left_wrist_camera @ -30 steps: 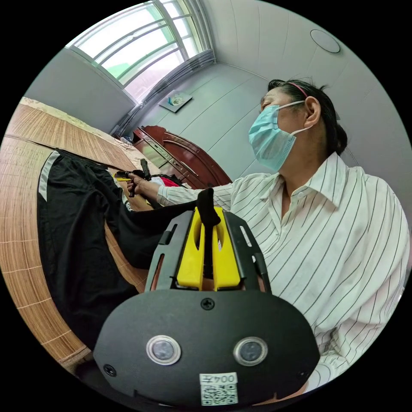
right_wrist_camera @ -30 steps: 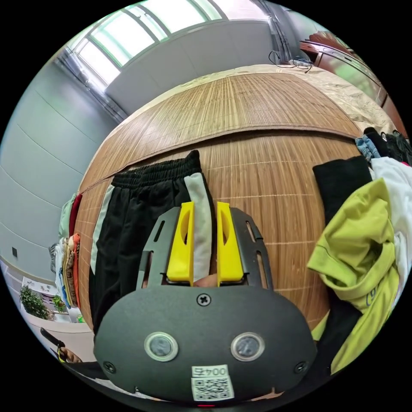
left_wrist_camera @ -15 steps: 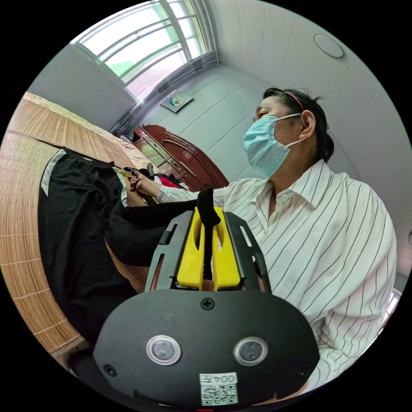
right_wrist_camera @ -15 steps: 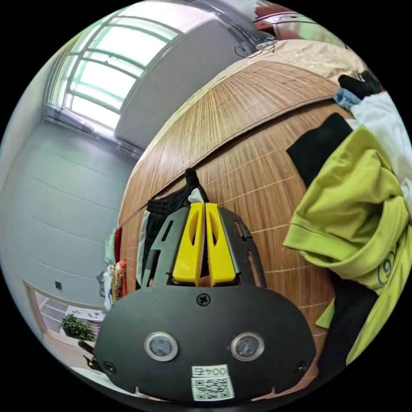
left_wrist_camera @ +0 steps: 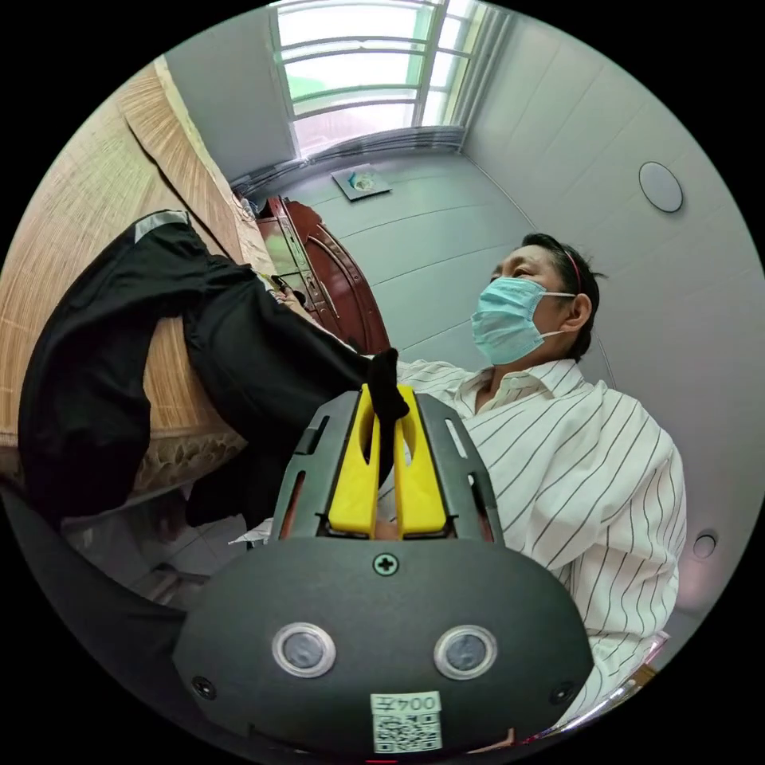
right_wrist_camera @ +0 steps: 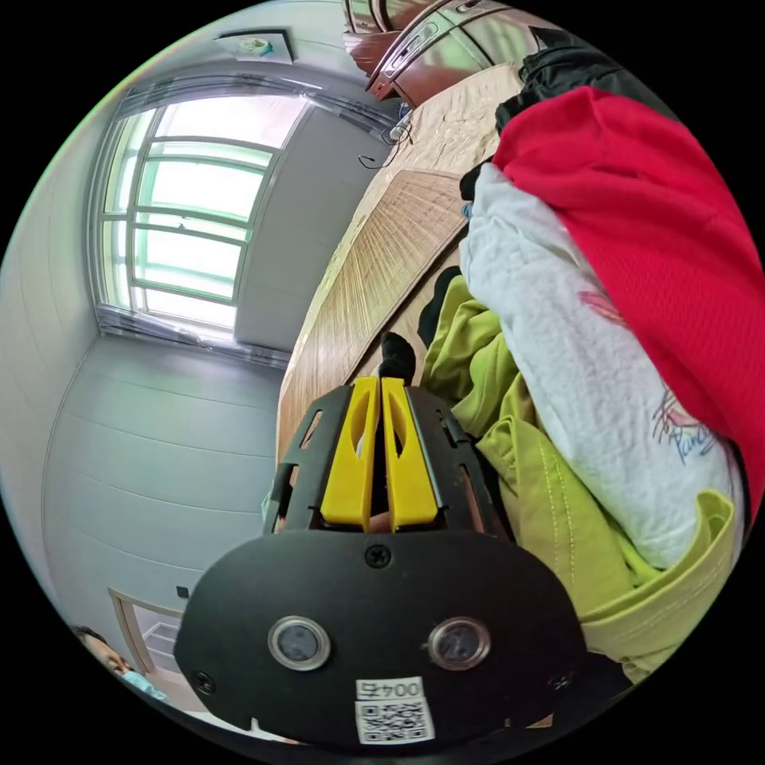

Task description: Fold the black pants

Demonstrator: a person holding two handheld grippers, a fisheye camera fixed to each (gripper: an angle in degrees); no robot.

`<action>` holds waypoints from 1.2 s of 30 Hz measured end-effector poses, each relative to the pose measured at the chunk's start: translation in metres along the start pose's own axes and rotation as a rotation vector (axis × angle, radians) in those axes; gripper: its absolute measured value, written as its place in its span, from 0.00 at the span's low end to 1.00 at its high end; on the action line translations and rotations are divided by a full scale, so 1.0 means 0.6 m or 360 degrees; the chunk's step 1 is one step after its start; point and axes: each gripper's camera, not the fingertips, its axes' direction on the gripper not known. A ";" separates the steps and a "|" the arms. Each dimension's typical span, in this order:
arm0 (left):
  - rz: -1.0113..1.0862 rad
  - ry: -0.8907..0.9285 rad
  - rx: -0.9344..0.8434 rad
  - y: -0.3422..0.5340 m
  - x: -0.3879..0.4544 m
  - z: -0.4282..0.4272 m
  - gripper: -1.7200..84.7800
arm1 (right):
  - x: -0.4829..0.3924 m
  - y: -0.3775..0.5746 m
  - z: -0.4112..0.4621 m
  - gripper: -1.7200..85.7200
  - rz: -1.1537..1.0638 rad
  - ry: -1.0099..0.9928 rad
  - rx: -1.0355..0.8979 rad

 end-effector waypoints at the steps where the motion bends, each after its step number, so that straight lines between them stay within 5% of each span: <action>1: -0.0029 -0.0007 0.0021 0.006 -0.012 -0.004 0.06 | -0.006 -0.001 -0.007 0.01 -0.0002 -0.0006 0.0014; 11: -0.0204 -0.0127 0.0308 0.031 -0.095 -0.086 0.06 | -0.196 -0.003 0.108 0.02 -0.0220 0.0041 -0.0003; 19: -0.0352 -0.0613 0.0469 0.051 -0.112 -0.133 0.06 | -0.376 0.052 0.355 0.01 -0.0566 0.0377 -0.0156; 30: -0.0676 -0.0630 0.0684 0.091 -0.154 -0.147 0.07 | -0.405 0.153 0.569 0.06 -0.0684 0.0641 -0.0236; 36: -0.0672 -0.0674 0.0781 0.109 -0.128 -0.142 0.06 | -0.549 0.246 0.601 0.09 -0.1612 0.1226 -0.0224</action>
